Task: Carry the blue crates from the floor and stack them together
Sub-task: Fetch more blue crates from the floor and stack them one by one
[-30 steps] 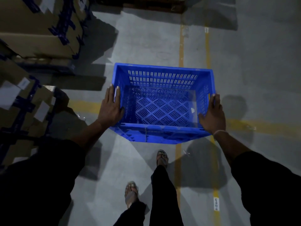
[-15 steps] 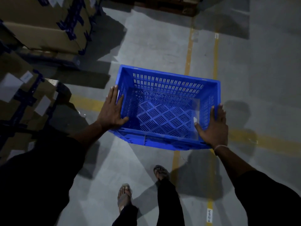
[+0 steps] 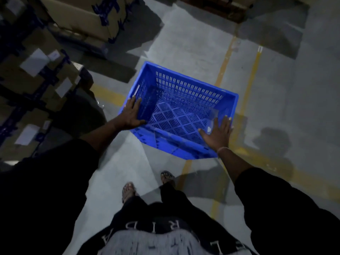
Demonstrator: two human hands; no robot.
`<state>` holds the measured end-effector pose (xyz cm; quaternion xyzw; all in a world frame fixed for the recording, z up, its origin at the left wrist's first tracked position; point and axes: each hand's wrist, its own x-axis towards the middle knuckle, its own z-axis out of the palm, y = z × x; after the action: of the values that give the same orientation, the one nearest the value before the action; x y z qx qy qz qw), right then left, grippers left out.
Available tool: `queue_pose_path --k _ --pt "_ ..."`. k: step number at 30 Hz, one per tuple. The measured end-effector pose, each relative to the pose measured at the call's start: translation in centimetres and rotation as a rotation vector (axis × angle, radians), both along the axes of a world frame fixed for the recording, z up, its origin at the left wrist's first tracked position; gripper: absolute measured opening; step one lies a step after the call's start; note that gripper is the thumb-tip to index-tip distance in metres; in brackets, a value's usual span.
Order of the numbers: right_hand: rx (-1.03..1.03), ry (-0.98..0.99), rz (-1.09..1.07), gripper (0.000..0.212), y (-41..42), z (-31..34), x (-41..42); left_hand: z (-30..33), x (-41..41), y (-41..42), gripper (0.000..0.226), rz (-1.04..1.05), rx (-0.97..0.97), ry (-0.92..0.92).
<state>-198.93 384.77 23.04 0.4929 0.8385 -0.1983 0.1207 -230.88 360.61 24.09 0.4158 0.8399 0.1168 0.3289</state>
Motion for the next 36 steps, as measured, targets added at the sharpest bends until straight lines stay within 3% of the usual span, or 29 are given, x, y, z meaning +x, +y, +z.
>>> queue_pose_path --k 3,5,8,13,18,28,36 --pt "-0.041 0.045 0.099 0.108 -1.7 1.6 -1.9 0.6 3.7 -2.9 0.143 0.119 0.044 -0.088" --pt "-0.097 0.112 0.159 0.106 -3.0 2.4 -3.3 0.9 5.9 -4.8 0.134 0.173 0.069 -0.108" --pt "-0.133 0.183 0.277 0.103 -5.1 3.2 -5.4 1.2 8.4 -8.1 0.117 0.255 0.083 -0.076" --pt "-0.215 0.239 0.429 0.100 -7.7 4.1 -7.8 2.6 11.9 -12.1 0.121 0.423 0.125 -0.058" --pt "-0.251 0.295 0.574 0.098 -10.2 4.4 -10.0 3.8 13.9 -14.6 0.109 0.592 0.206 -0.057" --pt "-0.384 0.328 0.863 0.096 -17.4 4.7 -14.8 4.7 19.4 -22.7 0.099 0.932 0.302 -0.047" --pt "-0.424 0.298 1.113 0.092 -28.0 5.5 -17.3 5.3 24.8 -32.1 0.096 1.233 0.384 -0.016"
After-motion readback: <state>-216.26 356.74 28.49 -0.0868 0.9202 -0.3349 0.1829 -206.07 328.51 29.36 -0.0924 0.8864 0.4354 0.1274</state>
